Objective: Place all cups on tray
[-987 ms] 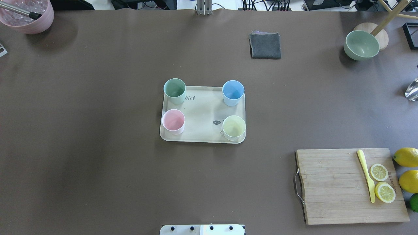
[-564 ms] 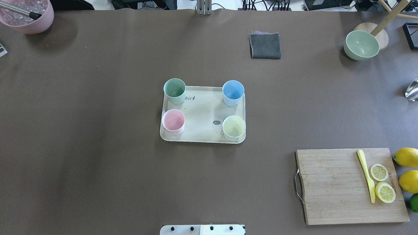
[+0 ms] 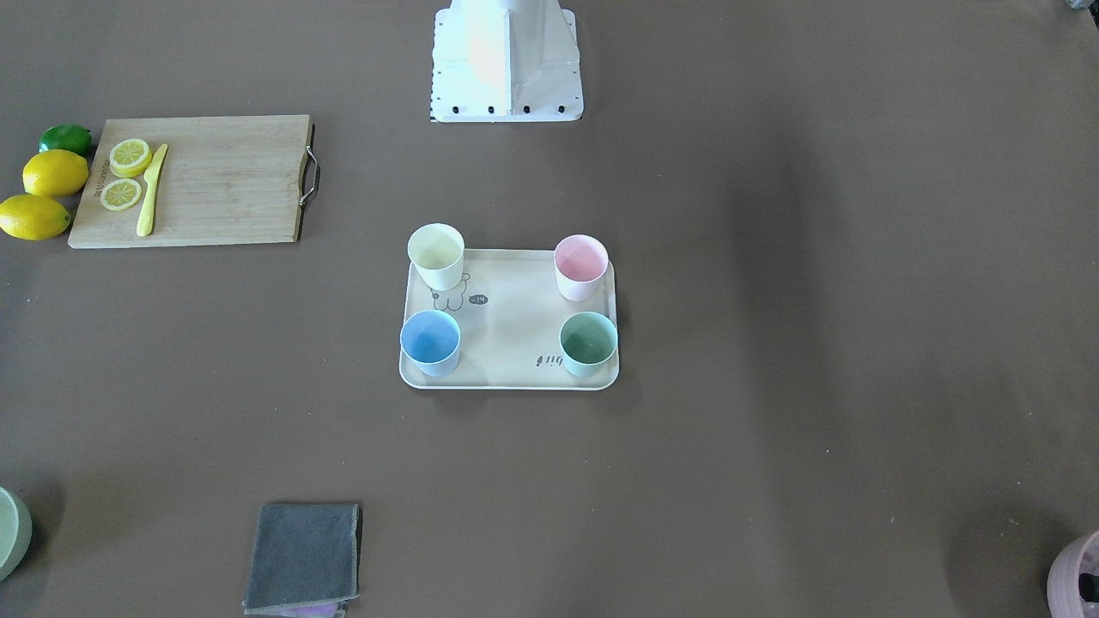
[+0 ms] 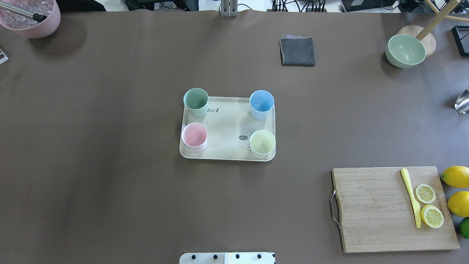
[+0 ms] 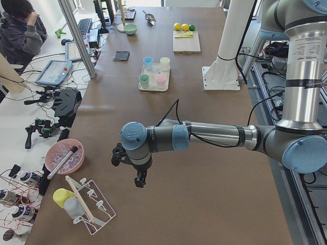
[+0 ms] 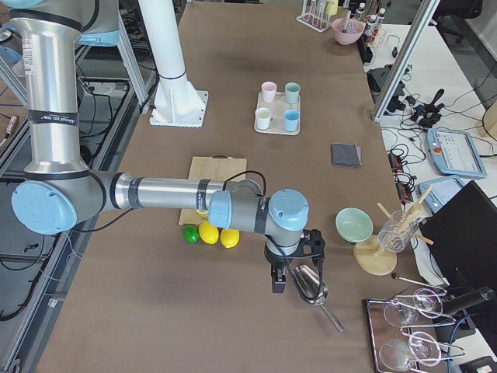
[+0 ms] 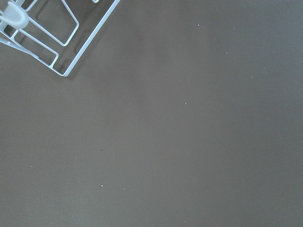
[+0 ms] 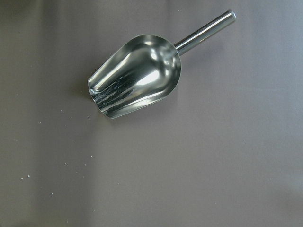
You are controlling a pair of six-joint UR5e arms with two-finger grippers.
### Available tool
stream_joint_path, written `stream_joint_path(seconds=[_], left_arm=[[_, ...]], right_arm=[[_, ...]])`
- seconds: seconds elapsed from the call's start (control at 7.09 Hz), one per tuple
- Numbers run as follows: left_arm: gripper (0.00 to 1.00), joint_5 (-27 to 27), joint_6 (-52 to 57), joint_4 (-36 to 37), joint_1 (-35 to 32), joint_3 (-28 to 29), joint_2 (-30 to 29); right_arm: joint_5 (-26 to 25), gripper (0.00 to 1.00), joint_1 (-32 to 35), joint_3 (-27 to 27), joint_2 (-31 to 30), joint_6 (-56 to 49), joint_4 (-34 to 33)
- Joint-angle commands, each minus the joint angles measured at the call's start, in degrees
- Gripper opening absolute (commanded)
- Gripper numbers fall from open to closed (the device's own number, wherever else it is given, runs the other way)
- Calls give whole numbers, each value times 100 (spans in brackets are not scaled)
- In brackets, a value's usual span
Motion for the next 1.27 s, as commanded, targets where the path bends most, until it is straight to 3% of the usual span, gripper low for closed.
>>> stream_joint_path(seconds=[0.0, 1.13], left_arm=[[98, -9, 0, -13, -30, -15, -5], [98, 0, 0, -39, -57, -120, 127]], right_arm=[[36, 100, 29, 17, -55, -6, 6], [89, 100, 29, 18, -143, -24, 15]])
